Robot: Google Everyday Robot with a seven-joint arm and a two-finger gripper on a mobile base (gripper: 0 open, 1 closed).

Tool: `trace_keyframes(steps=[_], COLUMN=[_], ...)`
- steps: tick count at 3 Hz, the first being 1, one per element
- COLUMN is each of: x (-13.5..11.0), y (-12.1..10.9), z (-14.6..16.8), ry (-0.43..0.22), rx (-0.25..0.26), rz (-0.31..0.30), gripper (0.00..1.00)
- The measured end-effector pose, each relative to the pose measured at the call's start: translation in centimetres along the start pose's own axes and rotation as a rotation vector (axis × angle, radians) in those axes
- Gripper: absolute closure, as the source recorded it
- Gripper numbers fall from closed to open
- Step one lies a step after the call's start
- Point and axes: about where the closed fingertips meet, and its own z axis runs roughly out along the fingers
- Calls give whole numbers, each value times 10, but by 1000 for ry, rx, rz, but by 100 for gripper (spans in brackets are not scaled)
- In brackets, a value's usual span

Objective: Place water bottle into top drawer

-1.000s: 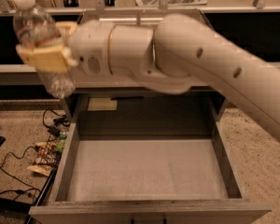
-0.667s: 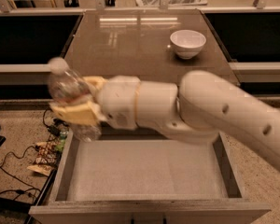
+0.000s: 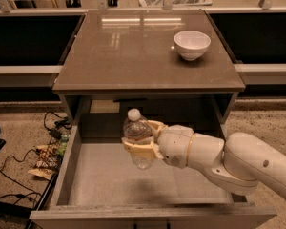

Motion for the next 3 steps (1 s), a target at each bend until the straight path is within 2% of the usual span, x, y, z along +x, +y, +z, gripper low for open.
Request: trace_keyframes(steps=[1, 2, 3], x=[31, 33, 36], y=[-41, -77, -94], z=[-6, 10, 33], ry=[-33, -63, -81], rx=[21, -13, -62], rz=[-26, -68, -95], gripper=[100, 100, 100])
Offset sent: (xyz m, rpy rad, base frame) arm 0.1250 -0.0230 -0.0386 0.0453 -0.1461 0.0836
